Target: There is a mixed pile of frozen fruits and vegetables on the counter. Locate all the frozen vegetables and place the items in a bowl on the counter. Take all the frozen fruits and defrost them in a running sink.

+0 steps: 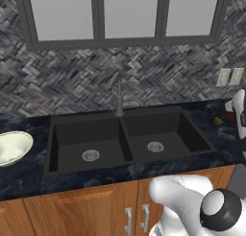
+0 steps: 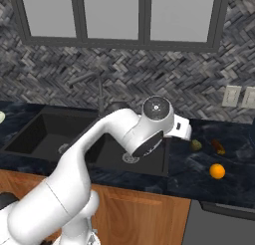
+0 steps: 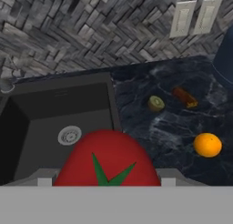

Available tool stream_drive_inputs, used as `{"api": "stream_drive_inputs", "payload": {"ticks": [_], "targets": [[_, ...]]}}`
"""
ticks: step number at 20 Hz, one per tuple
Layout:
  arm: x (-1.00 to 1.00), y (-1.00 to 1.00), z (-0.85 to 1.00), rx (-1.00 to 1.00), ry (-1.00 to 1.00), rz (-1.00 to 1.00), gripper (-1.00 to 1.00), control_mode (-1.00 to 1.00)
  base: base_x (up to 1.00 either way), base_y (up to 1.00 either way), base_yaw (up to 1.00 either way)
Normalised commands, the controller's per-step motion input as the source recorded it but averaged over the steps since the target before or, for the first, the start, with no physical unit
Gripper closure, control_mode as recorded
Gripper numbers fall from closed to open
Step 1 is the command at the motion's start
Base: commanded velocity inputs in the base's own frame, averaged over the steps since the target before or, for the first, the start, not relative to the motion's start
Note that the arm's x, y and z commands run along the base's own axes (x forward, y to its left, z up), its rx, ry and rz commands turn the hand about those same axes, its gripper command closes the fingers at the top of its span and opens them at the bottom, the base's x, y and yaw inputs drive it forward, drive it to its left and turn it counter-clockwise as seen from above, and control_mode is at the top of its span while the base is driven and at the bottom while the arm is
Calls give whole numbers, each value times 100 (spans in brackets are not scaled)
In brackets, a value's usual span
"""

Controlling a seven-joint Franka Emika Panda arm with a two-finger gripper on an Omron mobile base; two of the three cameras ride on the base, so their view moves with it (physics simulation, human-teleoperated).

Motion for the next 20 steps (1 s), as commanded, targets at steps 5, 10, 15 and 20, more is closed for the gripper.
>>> {"api": "stream_drive_inputs", "payload": {"ticks": [5, 10, 15, 20], "targets": [[-22, 38, 22, 0, 0, 0, 100, -100, 0, 0, 0], [-21, 31, 31, 0, 0, 0, 100, -100, 0, 0, 0], [-33, 28, 22, 0, -1, 0, 100, -100, 0, 0, 0], [-42, 24, 20, 0, -6, 0, 100, -100, 0, 0, 0]]}}
